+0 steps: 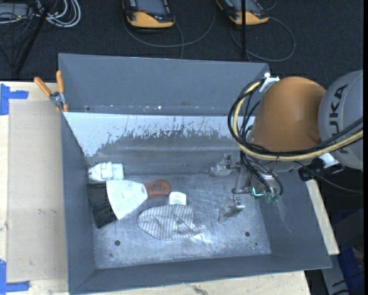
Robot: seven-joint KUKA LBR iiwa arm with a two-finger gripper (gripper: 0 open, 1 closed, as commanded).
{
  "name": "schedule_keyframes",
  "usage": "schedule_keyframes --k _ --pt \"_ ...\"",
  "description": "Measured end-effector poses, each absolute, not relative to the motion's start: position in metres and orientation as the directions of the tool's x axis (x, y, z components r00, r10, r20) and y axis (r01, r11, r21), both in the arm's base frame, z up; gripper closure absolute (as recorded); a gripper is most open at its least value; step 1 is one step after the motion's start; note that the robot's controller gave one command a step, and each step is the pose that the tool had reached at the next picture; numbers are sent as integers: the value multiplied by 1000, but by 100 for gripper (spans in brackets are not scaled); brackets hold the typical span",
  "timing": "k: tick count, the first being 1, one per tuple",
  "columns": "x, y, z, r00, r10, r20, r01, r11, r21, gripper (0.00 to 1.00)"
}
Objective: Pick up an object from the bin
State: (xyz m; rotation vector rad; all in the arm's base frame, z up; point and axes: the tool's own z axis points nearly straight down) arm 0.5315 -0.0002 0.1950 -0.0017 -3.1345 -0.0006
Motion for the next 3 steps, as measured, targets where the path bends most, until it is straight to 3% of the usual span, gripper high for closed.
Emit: schedule_keyframes --k 1,2,3 --pt "533 0 198 -1000 1 1 1 1000 0 0" --pt "523 26 154 -999 -48 -6 -48 999 -1 0" --pt "518 36 139 -998 -67 -3 -67 998 0 0"
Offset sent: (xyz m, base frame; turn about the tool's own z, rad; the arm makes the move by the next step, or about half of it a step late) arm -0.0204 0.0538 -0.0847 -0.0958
